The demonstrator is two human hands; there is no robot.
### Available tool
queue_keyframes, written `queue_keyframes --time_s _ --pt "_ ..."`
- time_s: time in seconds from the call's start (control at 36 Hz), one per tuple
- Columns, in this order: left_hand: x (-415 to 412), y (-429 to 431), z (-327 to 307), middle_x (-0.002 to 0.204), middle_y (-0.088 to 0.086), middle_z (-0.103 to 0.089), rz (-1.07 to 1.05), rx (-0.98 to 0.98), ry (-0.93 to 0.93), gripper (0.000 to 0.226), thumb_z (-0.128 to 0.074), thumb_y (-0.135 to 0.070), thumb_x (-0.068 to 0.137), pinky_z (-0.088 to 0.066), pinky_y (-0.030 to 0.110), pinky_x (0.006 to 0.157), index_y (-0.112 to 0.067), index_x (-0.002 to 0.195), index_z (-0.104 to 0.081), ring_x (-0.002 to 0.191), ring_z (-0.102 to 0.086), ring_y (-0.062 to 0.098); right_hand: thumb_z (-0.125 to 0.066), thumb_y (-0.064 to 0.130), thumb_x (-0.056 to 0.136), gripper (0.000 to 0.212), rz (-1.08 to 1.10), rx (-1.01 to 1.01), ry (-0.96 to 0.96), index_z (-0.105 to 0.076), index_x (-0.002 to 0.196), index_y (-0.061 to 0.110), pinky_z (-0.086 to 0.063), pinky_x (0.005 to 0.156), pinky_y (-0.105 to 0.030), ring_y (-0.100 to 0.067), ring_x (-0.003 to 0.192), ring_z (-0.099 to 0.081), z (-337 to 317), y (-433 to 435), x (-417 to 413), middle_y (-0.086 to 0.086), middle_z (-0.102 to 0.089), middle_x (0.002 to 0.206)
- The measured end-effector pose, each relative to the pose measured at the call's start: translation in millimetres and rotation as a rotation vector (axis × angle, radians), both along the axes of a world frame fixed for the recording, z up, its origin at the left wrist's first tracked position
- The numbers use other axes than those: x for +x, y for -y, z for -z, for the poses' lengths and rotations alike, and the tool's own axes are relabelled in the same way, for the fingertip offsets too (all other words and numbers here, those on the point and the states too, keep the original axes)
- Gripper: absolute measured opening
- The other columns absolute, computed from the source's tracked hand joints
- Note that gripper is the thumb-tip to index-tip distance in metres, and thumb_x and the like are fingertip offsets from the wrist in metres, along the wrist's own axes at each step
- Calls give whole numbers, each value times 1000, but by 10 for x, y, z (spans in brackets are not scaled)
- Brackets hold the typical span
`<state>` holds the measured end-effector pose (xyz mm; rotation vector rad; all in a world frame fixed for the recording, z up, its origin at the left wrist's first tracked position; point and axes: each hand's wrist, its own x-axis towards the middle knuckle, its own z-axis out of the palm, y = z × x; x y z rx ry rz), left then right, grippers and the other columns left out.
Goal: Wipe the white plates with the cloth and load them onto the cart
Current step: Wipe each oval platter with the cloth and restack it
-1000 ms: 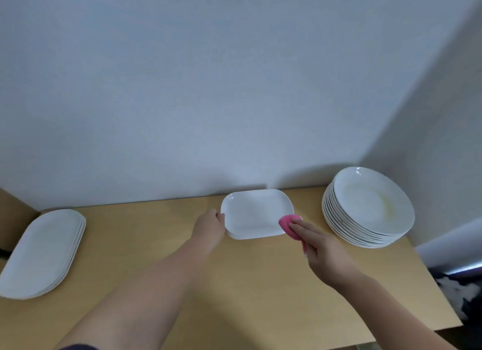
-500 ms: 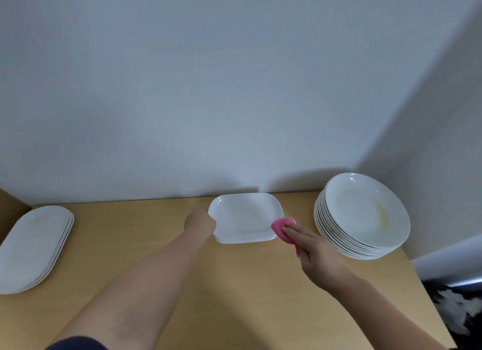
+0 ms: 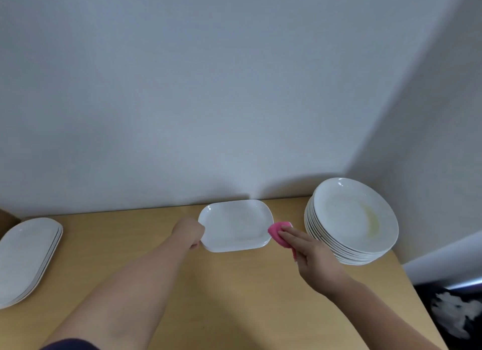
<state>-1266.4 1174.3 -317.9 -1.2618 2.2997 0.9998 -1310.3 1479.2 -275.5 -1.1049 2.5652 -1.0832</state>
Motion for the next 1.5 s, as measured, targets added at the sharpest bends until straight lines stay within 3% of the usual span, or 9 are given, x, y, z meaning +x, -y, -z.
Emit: queue_keyframes --time_s 0.14,0.31,0.56,0.67,0.78,0.83,0.97,1.25,1.5 --pt "-24 14 22 63 15 -63 -50 26 -55 18 -43 -3 76 -45 28 60 -5 88 -57 53 -56 28 -52 -16 83 56 -17 -2 -9 -61 129 15 -30 91 3 13 115 -42 -13 -7 -23 39 -34 130" --pt "-36 -12 -111 37 1 -51 -8 -41 30 14 -48 0 64 -32 19 44 -13 61 -51 40 -44 21 -53 -13 85 56 -29 12 -6 -60 130 18 -31 93 0 7 117 -45 -25 6 -28 38 -33 130" --pt "-27 57 -133 78 18 -67 -115 84 -193 14 -43 2 75 -54 36 58 -6 80 -53 61 -63 31 -52 -15 84 56 -36 0 -19 -61 129 17 -28 90 4 13 116 -43 -25 28 -47 40 -34 130" --pt "29 69 -152 82 14 -68 -113 102 -289 18 -43 -1 80 -57 33 55 -6 87 -59 61 -67 28 -52 -14 84 56 -31 -1 -25 -60 130 17 -27 93 4 19 120 -35 -14 67 -70 39 -35 130" --pt "134 97 -208 86 14 -66 -137 129 -364 14 -45 -2 82 -56 30 49 -4 89 -57 67 -69 29 -50 -15 85 57 -12 -22 10 -60 130 19 -28 96 1 8 124 -42 -34 161 -90 36 -37 131" --pt "219 144 -242 87 13 -66 -160 152 -395 15 -45 -3 83 -55 29 49 -4 91 -58 66 -68 26 -50 -15 86 61 -8 -50 26 -58 131 25 -29 100 -2 1 129 -43 -75 252 -93 34 -39 133" --pt "516 313 -332 84 10 -68 -203 189 -453 15 -47 -4 83 -48 19 42 -10 86 -61 57 -66 18 -48 -16 86 82 -83 -126 -10 -45 125 56 -27 103 -3 13 131 -35 -227 590 -10 48 -39 131" --pt "1411 781 -316 84 6 -67 -282 182 -438 20 -48 -3 89 -52 24 48 -18 80 -59 69 -69 23 -44 -9 93 56 -104 -49 62 -55 134 28 -26 97 2 28 123 -28 -134 1326 409 41 -34 132" --pt "2001 1088 -88 91 14 -67 -310 173 -380 10 -50 -6 89 -61 42 67 -12 85 -56 80 -69 31 -47 -3 94 53 -158 -19 82 -56 133 32 -26 94 4 30 118 -30 64 1872 900 58 -32 122"
